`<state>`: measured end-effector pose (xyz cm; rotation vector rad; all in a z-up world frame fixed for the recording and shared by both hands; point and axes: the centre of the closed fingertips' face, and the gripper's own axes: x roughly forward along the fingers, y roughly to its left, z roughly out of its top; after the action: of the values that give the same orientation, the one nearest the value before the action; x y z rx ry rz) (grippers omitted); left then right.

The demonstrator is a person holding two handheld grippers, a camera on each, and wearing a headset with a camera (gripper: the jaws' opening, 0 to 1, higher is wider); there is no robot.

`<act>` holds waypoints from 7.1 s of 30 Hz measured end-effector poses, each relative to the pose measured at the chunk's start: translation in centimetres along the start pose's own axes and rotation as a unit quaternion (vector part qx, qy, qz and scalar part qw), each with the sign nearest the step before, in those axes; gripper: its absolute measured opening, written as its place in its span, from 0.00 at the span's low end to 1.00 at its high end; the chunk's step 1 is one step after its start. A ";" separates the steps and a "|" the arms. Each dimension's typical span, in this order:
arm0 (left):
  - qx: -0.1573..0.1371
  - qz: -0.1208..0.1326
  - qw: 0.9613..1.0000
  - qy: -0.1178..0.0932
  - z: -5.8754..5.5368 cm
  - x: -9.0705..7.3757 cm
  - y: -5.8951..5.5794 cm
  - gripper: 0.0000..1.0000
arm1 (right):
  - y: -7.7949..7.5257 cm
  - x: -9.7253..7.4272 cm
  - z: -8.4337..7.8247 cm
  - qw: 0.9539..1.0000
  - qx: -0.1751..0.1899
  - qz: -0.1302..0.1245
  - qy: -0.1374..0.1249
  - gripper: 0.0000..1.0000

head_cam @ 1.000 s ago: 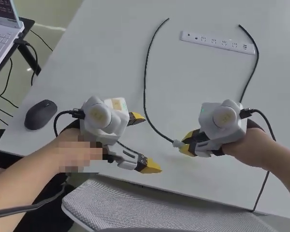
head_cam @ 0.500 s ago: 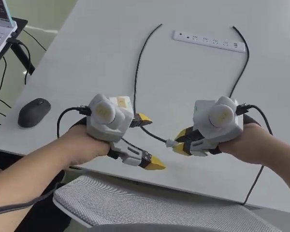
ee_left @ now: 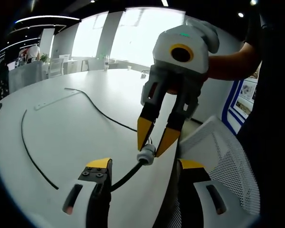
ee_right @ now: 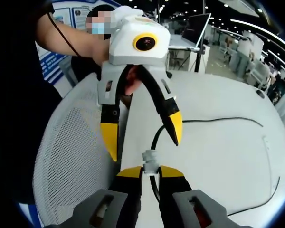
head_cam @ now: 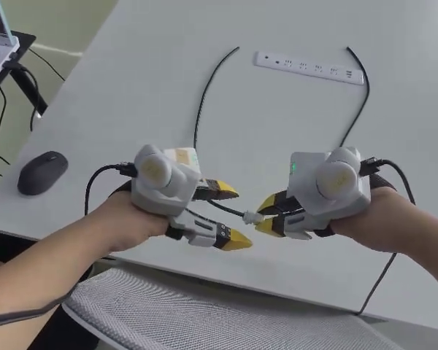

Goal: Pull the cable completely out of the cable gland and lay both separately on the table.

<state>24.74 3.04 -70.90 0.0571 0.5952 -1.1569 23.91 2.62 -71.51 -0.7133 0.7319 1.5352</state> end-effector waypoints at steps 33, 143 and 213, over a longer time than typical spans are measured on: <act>0.036 -0.037 0.999 -0.010 0.5 1.6 -1.9 0.16 | 0.9 -0.8 -1.1 0.998 -0.052 0.028 -0.006 0.07; 0.007 -0.043 0.999 -0.012 1.8 0.0 -2.2 0.16 | 0.9 -3.2 1.4 0.908 0.292 0.189 -0.231 0.18; 0.005 -0.038 0.999 -0.017 1.8 0.3 -1.9 0.15 | 0.5 -3.2 0.8 0.982 0.058 -0.051 -0.173 0.15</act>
<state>23.90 1.38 -69.04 0.0245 0.5657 -1.2333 23.68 1.31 -68.47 -0.3760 0.5104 1.4609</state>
